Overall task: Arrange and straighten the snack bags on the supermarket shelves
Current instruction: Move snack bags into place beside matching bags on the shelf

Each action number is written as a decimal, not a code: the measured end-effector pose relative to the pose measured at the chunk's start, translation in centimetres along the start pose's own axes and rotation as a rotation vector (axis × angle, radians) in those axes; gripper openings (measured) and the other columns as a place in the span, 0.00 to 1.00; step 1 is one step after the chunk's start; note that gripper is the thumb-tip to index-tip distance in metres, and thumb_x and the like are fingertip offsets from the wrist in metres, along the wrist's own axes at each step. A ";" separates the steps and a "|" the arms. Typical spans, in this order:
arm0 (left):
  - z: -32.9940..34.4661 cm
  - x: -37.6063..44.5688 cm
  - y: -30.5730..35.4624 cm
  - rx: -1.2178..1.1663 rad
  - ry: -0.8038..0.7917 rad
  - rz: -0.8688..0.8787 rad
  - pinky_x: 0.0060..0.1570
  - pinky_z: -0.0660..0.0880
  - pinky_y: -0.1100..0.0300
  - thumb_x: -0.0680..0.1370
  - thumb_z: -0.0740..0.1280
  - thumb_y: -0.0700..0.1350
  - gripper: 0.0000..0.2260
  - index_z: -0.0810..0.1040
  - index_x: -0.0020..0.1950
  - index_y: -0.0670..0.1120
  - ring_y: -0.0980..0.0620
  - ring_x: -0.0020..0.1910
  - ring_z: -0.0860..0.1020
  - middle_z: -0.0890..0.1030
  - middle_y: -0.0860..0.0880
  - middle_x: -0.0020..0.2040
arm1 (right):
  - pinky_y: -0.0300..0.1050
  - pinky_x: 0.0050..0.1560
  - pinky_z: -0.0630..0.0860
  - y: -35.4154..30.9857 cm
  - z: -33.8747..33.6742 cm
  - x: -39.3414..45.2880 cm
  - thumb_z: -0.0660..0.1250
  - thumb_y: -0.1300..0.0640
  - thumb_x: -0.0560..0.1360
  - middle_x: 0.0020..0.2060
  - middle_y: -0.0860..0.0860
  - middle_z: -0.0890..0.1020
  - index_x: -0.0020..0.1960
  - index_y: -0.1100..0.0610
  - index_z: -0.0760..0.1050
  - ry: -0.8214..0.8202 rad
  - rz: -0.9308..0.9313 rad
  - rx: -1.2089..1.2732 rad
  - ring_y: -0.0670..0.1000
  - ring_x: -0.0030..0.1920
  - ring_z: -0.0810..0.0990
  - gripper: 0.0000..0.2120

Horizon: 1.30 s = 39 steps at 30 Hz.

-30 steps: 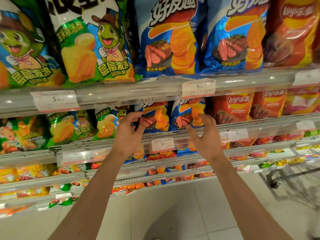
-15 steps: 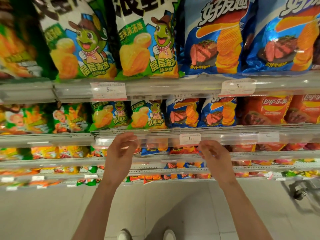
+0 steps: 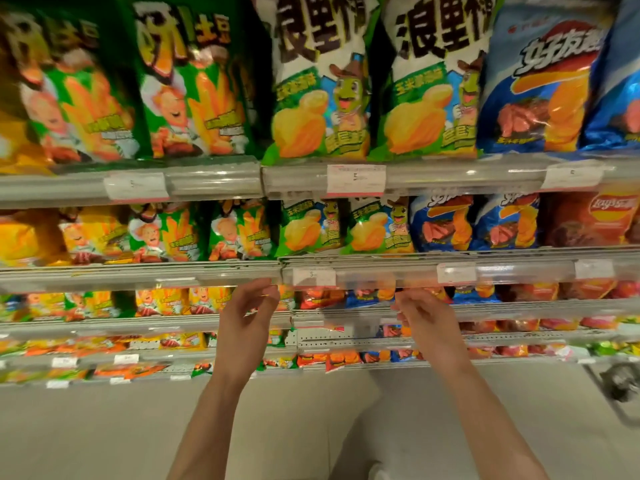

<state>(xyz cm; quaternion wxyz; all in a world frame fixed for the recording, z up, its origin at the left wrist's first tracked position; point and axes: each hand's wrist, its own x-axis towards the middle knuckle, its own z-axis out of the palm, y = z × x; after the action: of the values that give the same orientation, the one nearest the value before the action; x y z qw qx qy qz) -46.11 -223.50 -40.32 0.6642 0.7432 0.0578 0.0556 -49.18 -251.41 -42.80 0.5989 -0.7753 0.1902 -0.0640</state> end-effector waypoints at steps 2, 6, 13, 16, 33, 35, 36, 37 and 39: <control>-2.9 0.3 -0.4 -0.014 0.011 -0.007 0.51 0.81 0.58 0.80 0.72 0.43 0.06 0.83 0.56 0.50 0.54 0.54 0.83 0.86 0.54 0.49 | 0.36 0.46 0.77 -0.9 2.7 -1.4 0.67 0.57 0.81 0.44 0.50 0.86 0.50 0.55 0.81 0.009 0.000 0.013 0.45 0.42 0.83 0.04; -7.5 0.5 -1.0 -0.008 -0.010 -0.010 0.42 0.79 0.67 0.80 0.71 0.42 0.05 0.82 0.56 0.48 0.56 0.53 0.83 0.85 0.56 0.48 | 0.26 0.38 0.74 -2.3 7.2 -3.8 0.66 0.60 0.81 0.43 0.52 0.85 0.51 0.59 0.80 0.010 0.006 -0.020 0.37 0.35 0.81 0.05; -9.9 0.1 -2.9 -0.015 -0.005 -0.031 0.47 0.77 0.69 0.80 0.72 0.44 0.05 0.81 0.54 0.52 0.58 0.52 0.82 0.85 0.54 0.51 | 0.28 0.41 0.76 -3.2 10.4 -5.3 0.67 0.58 0.81 0.44 0.51 0.86 0.52 0.60 0.81 -0.007 0.043 -0.010 0.47 0.41 0.83 0.07; -9.0 -0.3 -3.8 -0.023 -0.033 -0.021 0.49 0.77 0.68 0.80 0.71 0.43 0.05 0.81 0.53 0.52 0.59 0.51 0.82 0.85 0.54 0.51 | 0.30 0.43 0.78 -2.5 9.6 -4.9 0.67 0.57 0.81 0.43 0.50 0.86 0.54 0.61 0.81 0.025 0.054 -0.008 0.46 0.40 0.84 0.07; 9.9 -2.2 -10.2 0.051 0.018 -0.009 0.50 0.78 0.63 0.80 0.71 0.40 0.07 0.82 0.53 0.51 0.55 0.49 0.83 0.85 0.55 0.46 | 0.38 0.49 0.80 10.4 -4.2 3.2 0.66 0.63 0.81 0.45 0.55 0.86 0.51 0.59 0.82 0.058 0.128 0.127 0.45 0.43 0.84 0.05; 12.3 -1.6 -12.1 0.062 0.016 0.002 0.47 0.77 0.68 0.80 0.71 0.39 0.08 0.81 0.51 0.53 0.61 0.46 0.82 0.85 0.58 0.44 | 0.35 0.46 0.79 12.2 -4.9 4.9 0.65 0.65 0.81 0.44 0.55 0.85 0.49 0.57 0.81 0.071 0.119 0.136 0.46 0.42 0.83 0.07; 13.4 -1.2 -13.3 0.066 0.011 0.003 0.45 0.77 0.70 0.80 0.71 0.39 0.07 0.81 0.50 0.53 0.63 0.45 0.81 0.84 0.60 0.43 | 0.36 0.46 0.80 13.1 -5.2 5.8 0.65 0.65 0.81 0.43 0.55 0.85 0.48 0.55 0.81 0.076 0.102 0.120 0.48 0.42 0.83 0.09; 14.5 -0.7 -14.6 0.079 -0.002 0.003 0.45 0.76 0.71 0.80 0.71 0.40 0.07 0.81 0.50 0.53 0.64 0.45 0.81 0.84 0.61 0.43 | 0.38 0.47 0.80 14.1 -5.3 6.9 0.65 0.66 0.81 0.42 0.53 0.85 0.46 0.53 0.81 0.083 0.075 0.096 0.49 0.43 0.83 0.11; 16.6 0.9 -17.7 0.130 -0.023 0.020 0.47 0.77 0.68 0.80 0.71 0.40 0.06 0.81 0.52 0.51 0.62 0.48 0.81 0.84 0.60 0.46 | 0.44 0.50 0.79 16.4 -5.2 9.5 0.65 0.64 0.80 0.42 0.49 0.85 0.46 0.50 0.81 0.095 0.011 -0.008 0.48 0.44 0.82 0.11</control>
<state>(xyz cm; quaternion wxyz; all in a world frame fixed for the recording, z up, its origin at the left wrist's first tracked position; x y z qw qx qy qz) -42.82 -237.69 -59.75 0.6145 0.7860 0.0462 0.0497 -45.72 -263.08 -58.20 0.5864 -0.7727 0.2231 -0.0967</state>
